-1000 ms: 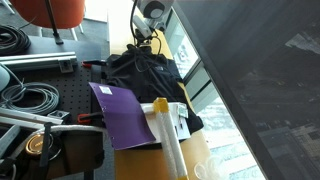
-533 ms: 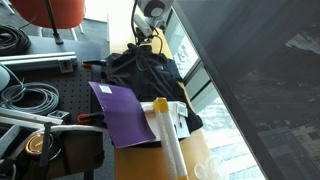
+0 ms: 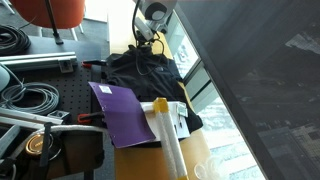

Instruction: Close the zip on the black jacket.

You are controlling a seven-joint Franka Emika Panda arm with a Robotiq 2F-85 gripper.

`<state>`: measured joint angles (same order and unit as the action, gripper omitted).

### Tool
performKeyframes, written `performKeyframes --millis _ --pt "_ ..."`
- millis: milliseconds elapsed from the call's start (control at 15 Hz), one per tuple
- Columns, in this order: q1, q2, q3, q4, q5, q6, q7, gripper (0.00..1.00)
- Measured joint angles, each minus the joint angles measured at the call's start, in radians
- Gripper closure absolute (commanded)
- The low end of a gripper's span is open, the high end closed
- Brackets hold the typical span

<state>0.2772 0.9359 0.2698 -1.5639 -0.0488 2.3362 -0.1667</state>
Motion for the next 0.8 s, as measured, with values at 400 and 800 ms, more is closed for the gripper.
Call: performKeyframes --millis 400,800 --pt "-0.088 -0.104 -0.003 -0.146 0.001 0.001 -0.032 0.52" --pt "-0.167 -0.197 -0.046 -0.251 0.0 0.001 -0.078 0.07"
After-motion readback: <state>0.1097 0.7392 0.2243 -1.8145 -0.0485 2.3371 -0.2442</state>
